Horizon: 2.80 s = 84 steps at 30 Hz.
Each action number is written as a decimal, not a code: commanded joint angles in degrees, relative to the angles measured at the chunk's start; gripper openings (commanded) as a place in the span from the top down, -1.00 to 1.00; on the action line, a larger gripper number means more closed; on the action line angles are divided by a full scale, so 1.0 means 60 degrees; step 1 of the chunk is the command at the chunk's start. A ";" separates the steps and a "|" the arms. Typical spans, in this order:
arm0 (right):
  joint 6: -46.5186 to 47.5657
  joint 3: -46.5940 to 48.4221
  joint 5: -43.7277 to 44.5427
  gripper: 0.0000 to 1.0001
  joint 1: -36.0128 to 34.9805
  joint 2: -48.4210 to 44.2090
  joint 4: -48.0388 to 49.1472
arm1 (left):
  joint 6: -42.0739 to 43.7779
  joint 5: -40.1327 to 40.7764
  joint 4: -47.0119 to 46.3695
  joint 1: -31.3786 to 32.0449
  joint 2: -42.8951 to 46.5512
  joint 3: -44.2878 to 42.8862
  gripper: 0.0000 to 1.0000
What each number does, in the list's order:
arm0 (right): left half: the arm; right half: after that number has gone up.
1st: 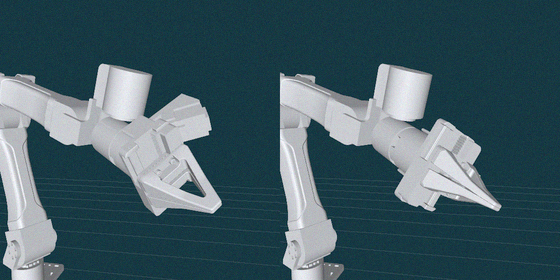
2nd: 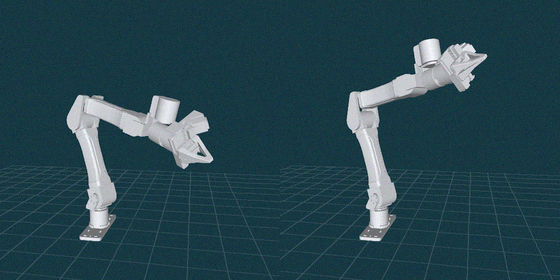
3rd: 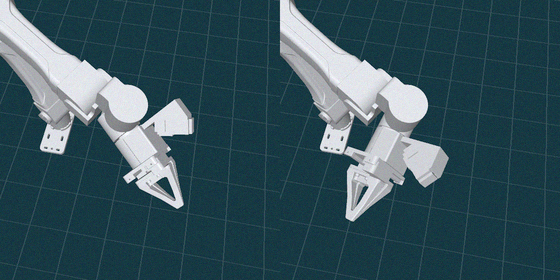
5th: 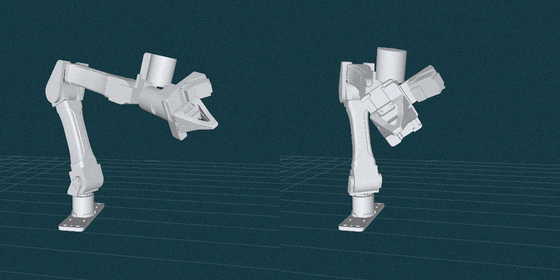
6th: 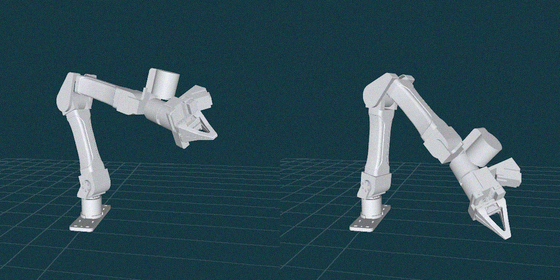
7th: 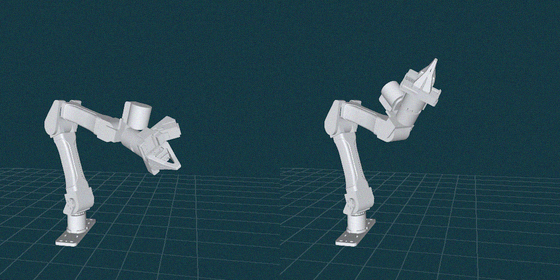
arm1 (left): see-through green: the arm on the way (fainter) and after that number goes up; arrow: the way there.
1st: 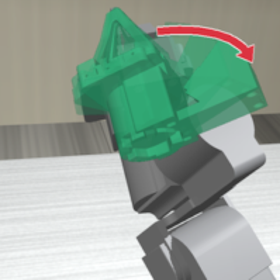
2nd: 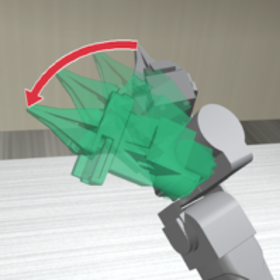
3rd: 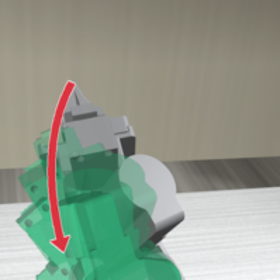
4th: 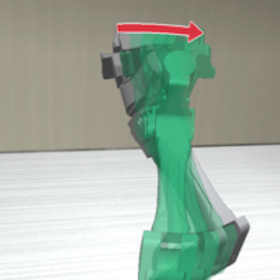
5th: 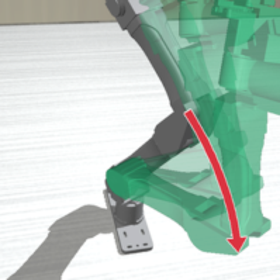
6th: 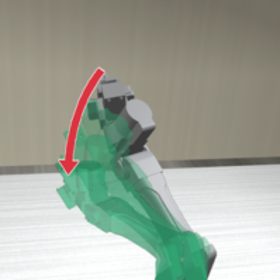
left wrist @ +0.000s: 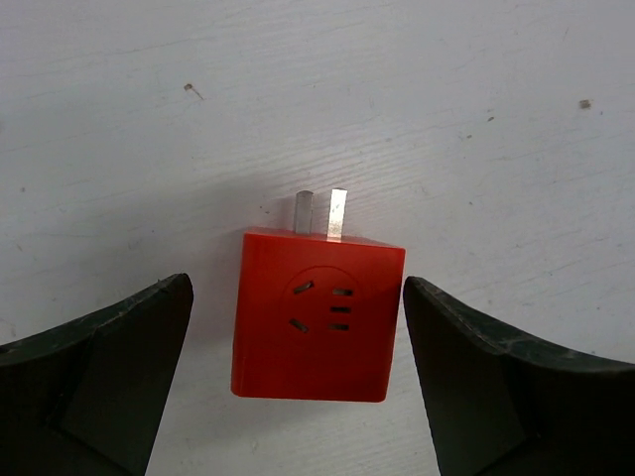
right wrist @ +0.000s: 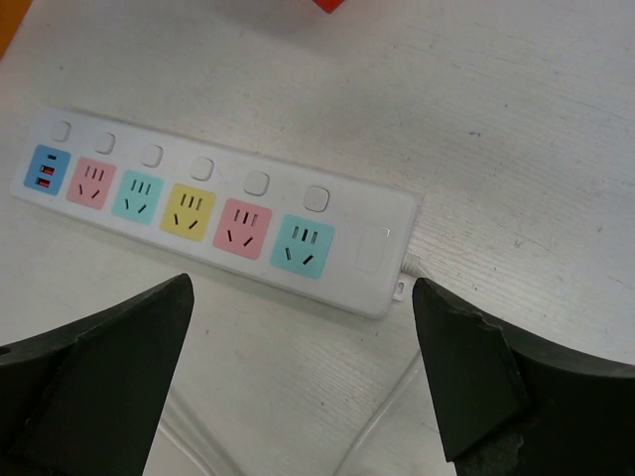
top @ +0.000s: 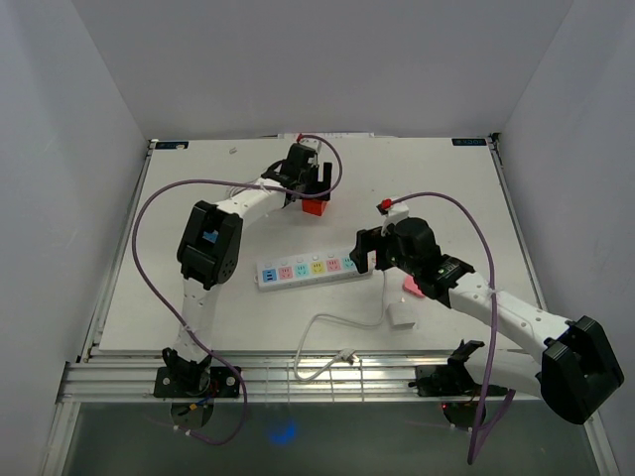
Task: Insert the plug
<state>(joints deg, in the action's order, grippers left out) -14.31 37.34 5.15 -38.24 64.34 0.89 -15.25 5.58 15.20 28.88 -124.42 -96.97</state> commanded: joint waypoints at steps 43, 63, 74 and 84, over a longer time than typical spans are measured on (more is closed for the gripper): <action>-0.3401 0.0207 0.1031 -0.64 -0.0116 0.0395 0.2165 | -0.8706 -0.2297 -0.2668 0.0546 0.4696 0.4253 0.71; -0.3812 0.0104 0.2935 -0.75 -0.0613 0.1126 0.4642 | -1.2518 -0.0564 -0.2284 0.1543 0.5561 0.4648 0.91; -0.3578 0.0500 0.2950 -0.77 -0.0804 0.1743 0.5184 | -1.3118 -0.0155 -0.2343 0.1910 0.5590 0.5013 0.90; -0.3270 0.0675 0.3156 -0.73 -0.0805 0.1962 0.5199 | -1.3396 0.0125 -0.1933 0.2041 0.5649 0.5058 0.89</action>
<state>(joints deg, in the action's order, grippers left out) -35.05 38.63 22.17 -42.78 75.57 28.69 -93.91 5.48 4.58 40.75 -94.11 -66.35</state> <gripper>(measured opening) 0.872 0.700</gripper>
